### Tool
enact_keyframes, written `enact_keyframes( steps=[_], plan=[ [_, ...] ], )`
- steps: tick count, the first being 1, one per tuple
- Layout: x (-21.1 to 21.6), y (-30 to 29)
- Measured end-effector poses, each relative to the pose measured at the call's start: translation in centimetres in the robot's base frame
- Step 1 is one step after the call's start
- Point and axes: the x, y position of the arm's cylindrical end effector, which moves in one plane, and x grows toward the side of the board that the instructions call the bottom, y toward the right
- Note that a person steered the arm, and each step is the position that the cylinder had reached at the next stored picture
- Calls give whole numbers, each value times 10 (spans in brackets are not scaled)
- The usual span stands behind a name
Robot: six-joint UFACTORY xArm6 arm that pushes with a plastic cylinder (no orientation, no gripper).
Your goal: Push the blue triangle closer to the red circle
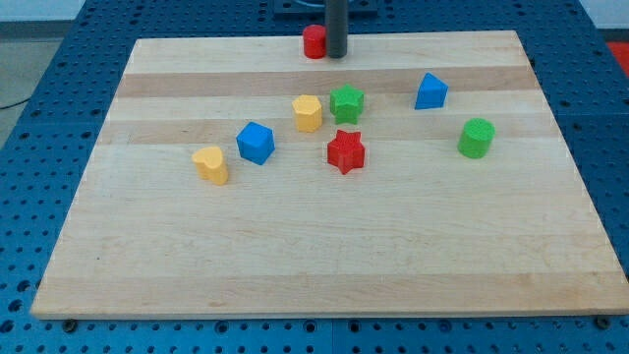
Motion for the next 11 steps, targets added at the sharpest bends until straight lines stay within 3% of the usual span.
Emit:
enact_keyframes(
  steps=[2,3,6,8,9,11],
  plan=[
    [55,147],
    [115,163],
    [93,131],
    [136,119],
    [135,118],
    [104,79]
  ],
)
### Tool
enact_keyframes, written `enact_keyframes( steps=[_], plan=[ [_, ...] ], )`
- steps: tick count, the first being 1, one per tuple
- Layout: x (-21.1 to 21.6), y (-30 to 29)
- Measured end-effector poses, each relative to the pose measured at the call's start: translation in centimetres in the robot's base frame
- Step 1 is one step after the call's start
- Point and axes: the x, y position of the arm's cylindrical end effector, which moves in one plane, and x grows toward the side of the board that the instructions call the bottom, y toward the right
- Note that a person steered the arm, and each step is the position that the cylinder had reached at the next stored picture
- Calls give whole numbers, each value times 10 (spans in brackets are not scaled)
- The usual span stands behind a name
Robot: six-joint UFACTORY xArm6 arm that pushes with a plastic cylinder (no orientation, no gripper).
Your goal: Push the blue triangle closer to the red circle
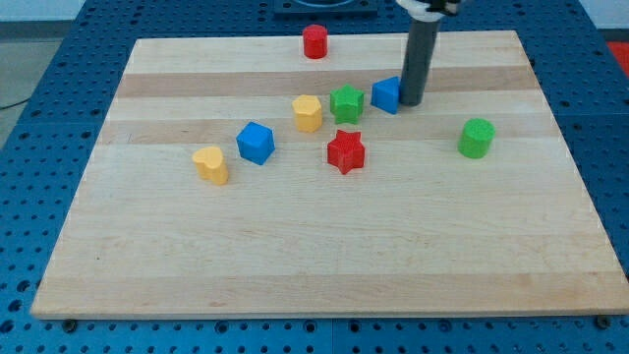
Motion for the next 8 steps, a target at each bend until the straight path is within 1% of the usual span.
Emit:
enact_keyframes(
  steps=[1,2,3,5,7,8],
  plan=[
    [19,-10],
    [24,-18],
    [14,-30],
    [-25,-72],
    [-61,-79],
    [-69,-81]
  ],
)
